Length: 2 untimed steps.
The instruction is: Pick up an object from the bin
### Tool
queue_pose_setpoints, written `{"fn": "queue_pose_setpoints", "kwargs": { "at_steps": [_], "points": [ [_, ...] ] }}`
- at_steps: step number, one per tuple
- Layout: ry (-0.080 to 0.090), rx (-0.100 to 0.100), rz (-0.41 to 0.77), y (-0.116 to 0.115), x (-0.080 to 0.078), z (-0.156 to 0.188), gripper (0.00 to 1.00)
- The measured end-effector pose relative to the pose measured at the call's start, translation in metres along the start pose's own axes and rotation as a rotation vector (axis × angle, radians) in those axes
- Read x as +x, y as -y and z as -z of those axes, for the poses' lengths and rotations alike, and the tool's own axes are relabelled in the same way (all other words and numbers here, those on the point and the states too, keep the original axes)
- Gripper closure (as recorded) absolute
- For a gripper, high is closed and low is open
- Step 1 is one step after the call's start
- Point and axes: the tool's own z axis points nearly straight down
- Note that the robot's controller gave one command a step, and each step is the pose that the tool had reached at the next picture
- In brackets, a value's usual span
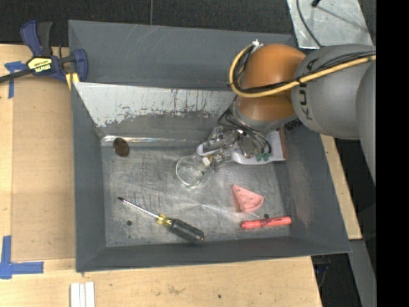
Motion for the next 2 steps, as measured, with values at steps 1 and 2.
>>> {"fn": "queue_pose_setpoints", "kwargs": {
  "at_steps": [1, 2],
  "points": [
    [-0.01, 0.0, 0.017, 0.004, 0.018, 0.013, 1.0],
    [-0.012, 0.0, -0.014, 0.002, 0.012, 0.051, 1.0]
  ]
}}
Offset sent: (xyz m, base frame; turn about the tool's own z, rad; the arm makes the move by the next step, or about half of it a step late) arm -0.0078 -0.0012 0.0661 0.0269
